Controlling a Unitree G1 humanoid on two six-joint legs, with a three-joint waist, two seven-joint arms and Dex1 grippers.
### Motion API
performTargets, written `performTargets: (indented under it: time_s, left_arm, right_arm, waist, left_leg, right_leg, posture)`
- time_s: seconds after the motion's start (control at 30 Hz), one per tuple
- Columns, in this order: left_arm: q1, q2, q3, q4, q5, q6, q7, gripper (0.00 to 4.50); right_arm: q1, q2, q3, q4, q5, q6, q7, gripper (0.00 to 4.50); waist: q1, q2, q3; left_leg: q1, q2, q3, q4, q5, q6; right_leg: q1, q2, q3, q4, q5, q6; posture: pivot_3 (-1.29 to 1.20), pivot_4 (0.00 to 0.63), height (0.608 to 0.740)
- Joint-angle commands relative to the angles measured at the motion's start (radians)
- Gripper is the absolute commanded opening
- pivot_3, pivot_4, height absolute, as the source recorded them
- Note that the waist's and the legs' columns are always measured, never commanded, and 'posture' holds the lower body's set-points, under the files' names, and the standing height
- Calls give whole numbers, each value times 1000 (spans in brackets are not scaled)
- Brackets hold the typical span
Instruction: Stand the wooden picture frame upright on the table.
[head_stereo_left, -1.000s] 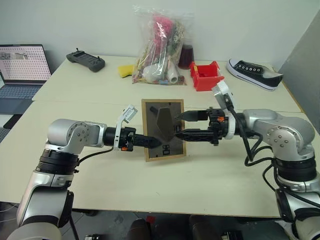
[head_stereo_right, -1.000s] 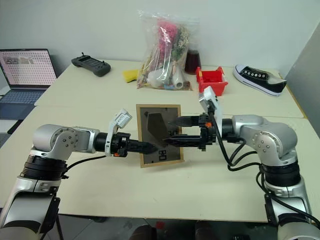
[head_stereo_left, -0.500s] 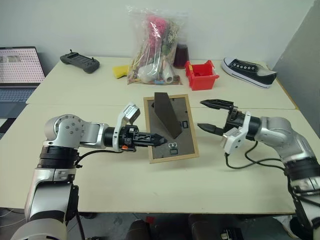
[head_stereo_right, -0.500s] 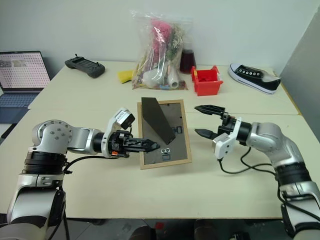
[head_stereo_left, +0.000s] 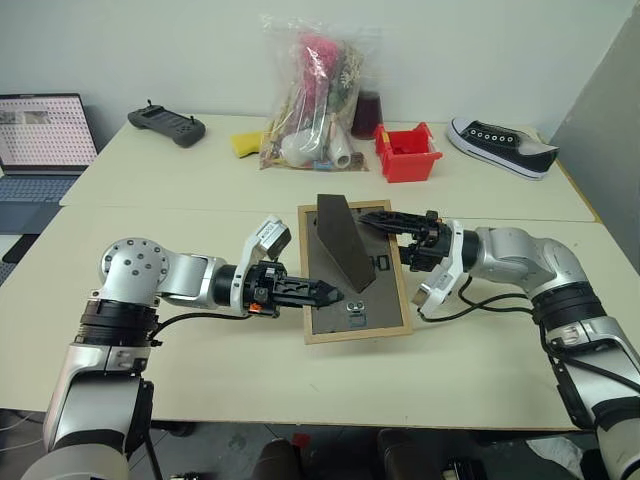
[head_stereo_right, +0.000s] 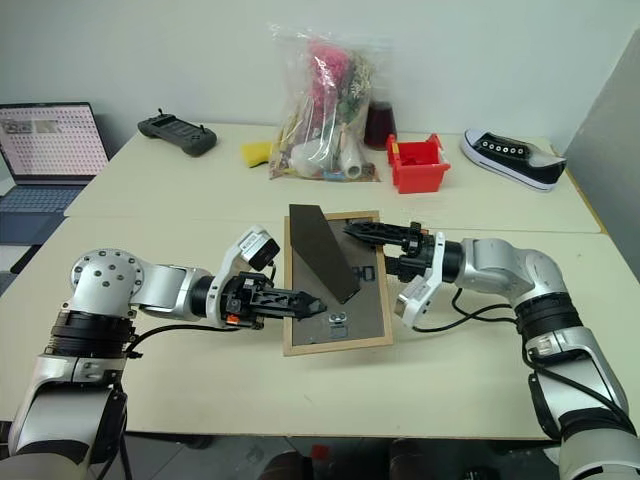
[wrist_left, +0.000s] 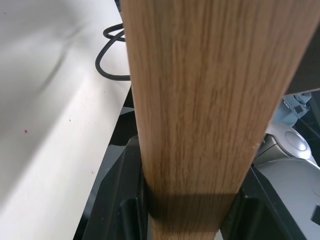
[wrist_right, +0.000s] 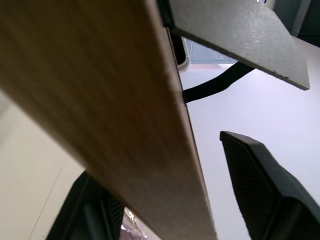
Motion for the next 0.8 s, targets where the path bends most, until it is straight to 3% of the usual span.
performTargets:
  time_s: [0.03,0.17,0.23,0.47,0.53,0.63,0.8]
  left_arm:
    - [14,10,35,-25,-62,4,45,1288]
    - [51,-7,65,-95,-57,-34,56,1288]
    - [74,-20,84,-112,-46,-67,67,1985]
    - [65,-11,173,-50,-35,-138,128,3385]
    - [72,11,206,-62,-23,-158,139,3813]
    - [121,60,271,-164,58,-240,158,4451]
    - [257,161,211,-521,438,-525,148,4500]
  right_arm:
    - [-51,-22,-22,-19,4,-13,-59,1856]
    - [-69,-32,-17,-4,-1,-25,-77,1562]
    - [-75,-36,-11,4,16,-39,-76,1562]
    - [-69,-82,42,56,126,-47,-12,1339]
    - [-60,-96,70,82,220,-20,38,1338]
    - [-16,-108,152,66,537,136,255,1337]
    - [110,-68,172,-184,1045,693,648,1335]
  waist:
    - [0,0,0]
    - [0,0,0]
    - [0,0,0]
    - [0,0,0]
    - [-1,0,0]
    - [-3,0,0]
    - [-4,0,0]
  left_leg:
    - [0,0,0,0,0,0]
    - [1,0,0,0,0,0]
    - [2,0,1,-1,0,0]
    - [2,0,1,0,0,0]
    - [2,0,1,0,0,0]
    - [2,0,1,0,0,0]
    - [2,2,-2,-2,0,0]
  right_leg:
    - [0,0,0,0,0,0]
    - [0,0,0,1,0,0]
    - [0,0,1,1,0,0]
    - [1,0,1,0,0,0]
    - [1,0,1,0,0,0]
    - [1,0,1,0,0,0]
    - [3,0,1,-1,0,0]
  posture:
    - [0,150,740]
    - [0,150,740]
    - [0,150,740]
    - [0,150,740]
    - [0,150,740]
    - [0,150,740]
    - [0,150,740]
